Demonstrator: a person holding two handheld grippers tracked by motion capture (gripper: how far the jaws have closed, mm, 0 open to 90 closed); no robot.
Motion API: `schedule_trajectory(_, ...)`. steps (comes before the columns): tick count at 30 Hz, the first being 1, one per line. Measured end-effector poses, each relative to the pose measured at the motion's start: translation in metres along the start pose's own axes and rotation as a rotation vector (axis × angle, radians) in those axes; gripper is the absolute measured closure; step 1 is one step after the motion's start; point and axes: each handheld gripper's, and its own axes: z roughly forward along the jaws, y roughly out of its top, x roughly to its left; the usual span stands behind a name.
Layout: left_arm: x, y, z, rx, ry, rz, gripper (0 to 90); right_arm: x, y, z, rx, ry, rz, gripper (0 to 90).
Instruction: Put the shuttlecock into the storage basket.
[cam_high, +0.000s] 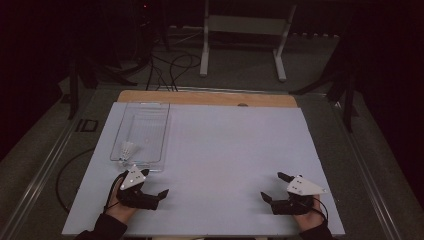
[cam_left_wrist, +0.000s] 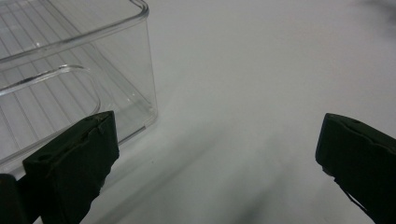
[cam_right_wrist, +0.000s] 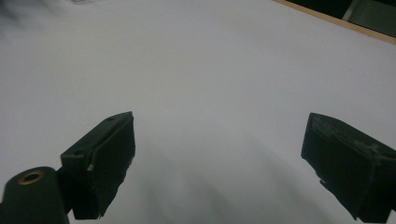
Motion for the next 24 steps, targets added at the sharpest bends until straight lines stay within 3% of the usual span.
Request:
schedule_trajectory(15, -0.0009, 0.0000, -0.0005, 0.000, 0.013, 0.005, 0.2, -0.0017, -0.0015, 0.0009, 0.001, -0.001, 0.013, 10.0)
schedule_trajectory(24, 0.0003, -0.0006, -0.0024, -0.016, 0.011, -0.014, 0.2, -0.0014, -0.0012, 0.0007, 0.005, -0.002, 0.009, 10.0)
